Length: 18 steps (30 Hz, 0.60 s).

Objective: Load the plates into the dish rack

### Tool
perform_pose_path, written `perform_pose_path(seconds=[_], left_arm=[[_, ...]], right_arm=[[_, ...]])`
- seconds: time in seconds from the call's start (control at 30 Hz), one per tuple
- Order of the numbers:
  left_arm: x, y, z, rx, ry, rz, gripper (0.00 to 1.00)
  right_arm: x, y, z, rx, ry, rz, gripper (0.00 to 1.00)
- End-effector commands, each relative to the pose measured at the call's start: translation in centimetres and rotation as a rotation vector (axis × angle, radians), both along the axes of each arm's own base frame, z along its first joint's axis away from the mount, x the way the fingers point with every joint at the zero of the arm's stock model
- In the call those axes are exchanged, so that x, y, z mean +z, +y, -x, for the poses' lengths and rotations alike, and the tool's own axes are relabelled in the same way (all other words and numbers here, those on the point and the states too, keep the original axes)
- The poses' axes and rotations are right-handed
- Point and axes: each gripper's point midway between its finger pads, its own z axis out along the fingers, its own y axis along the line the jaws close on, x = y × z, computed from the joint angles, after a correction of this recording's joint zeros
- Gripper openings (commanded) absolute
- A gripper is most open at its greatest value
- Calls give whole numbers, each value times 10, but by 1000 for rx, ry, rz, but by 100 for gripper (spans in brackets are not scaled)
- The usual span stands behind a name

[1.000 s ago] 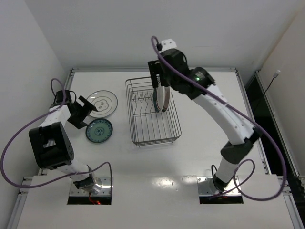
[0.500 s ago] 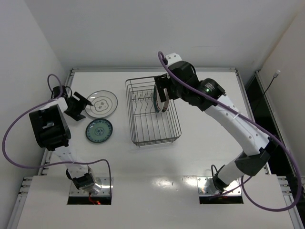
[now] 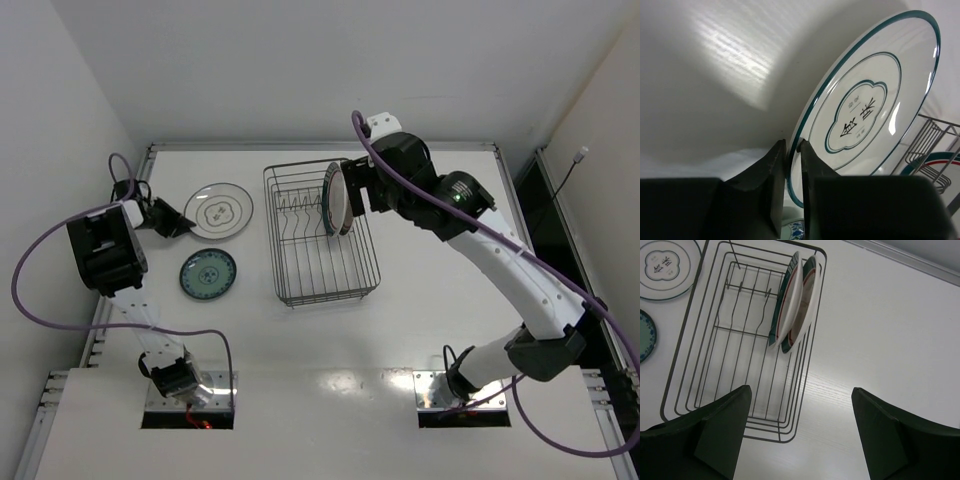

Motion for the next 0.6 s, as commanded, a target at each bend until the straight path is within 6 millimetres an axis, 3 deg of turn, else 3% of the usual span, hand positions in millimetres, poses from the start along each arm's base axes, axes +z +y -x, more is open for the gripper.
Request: perform_pose_path(seconds=[0.0, 0.07, 0.17, 0.2, 0.27, 0.37, 0.4, 0.47, 0.53, 0.57], left_arm=[[-1, -4, -4, -33, 1, 23, 0], [20, -4, -13, -16, -42, 40, 0], [82, -15, -28, -30, -194, 97, 0], [114, -19, -29, -42, -280, 100, 0], [148, -29, -32, -42, -400, 151, 0], [197, -52, -16, -82, -560, 248, 0], [207, -59, -9, -106, -591, 273, 0], [226, -81, 6, -141, -657, 310, 0], [237, -96, 18, -165, -697, 333, 0], [232, -104, 26, -167, -691, 353, 0]], right_arm=[[0, -11, 1, -26, -10, 3, 78], [3, -13, 2, -31, -11, -19, 78], [-5, -7, 3, -9, 22, -50, 80], [-4, -7, 1, -7, 20, -62, 81], [-4, 1, 2, 18, 39, -115, 83], [-6, 15, -2, 85, 74, -194, 87], [-16, 30, -3, 135, 123, -226, 88], [-26, 37, -8, 158, 180, -269, 89], [-27, 59, -7, 244, 247, -384, 89], [-41, 60, -15, 244, 293, -418, 89]])
